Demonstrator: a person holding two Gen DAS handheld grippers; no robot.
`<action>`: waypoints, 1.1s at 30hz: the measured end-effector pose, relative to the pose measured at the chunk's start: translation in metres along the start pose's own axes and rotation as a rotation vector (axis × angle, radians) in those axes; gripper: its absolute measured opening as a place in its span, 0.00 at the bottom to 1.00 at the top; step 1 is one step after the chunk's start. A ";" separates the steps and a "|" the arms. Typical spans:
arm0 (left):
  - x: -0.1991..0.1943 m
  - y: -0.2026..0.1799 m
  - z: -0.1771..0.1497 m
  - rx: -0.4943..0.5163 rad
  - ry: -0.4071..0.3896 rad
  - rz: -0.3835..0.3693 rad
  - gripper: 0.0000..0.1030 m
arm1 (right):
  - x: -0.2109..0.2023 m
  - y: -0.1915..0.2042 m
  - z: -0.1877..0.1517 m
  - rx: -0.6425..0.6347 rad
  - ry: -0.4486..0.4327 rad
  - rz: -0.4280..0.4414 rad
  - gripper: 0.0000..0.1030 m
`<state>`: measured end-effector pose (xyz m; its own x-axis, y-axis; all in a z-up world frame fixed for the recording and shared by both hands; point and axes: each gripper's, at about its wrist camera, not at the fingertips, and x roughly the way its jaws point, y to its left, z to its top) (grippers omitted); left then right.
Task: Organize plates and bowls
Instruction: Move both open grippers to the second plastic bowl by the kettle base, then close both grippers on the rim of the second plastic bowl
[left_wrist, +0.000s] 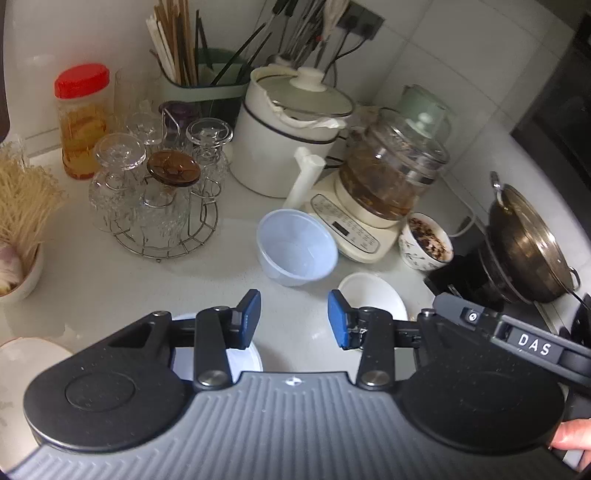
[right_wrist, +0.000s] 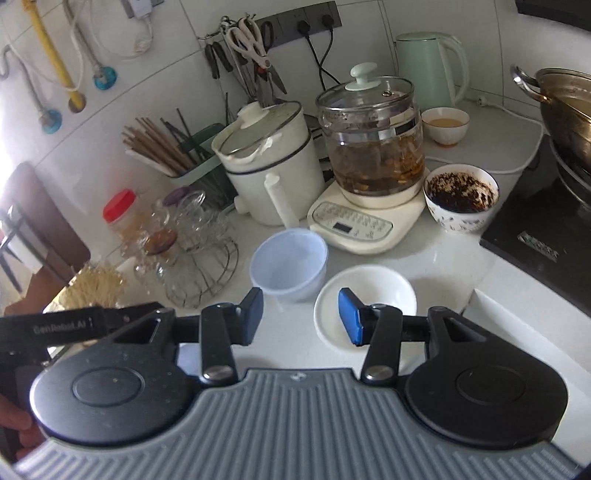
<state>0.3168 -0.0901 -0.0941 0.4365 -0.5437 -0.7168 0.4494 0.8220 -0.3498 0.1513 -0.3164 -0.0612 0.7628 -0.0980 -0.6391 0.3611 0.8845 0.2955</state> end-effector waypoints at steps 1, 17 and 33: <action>0.008 0.002 0.004 -0.012 0.007 0.007 0.44 | 0.006 -0.003 0.005 0.000 0.007 0.006 0.47; 0.108 0.009 0.043 -0.127 0.115 0.089 0.44 | 0.109 -0.035 0.056 -0.056 0.198 0.068 0.47; 0.189 0.025 0.055 -0.217 0.196 0.132 0.44 | 0.200 -0.060 0.062 0.037 0.376 0.119 0.46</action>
<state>0.4530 -0.1812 -0.2051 0.3124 -0.4046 -0.8595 0.2135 0.9115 -0.3515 0.3155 -0.4175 -0.1624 0.5531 0.1848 -0.8124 0.3059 0.8619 0.4043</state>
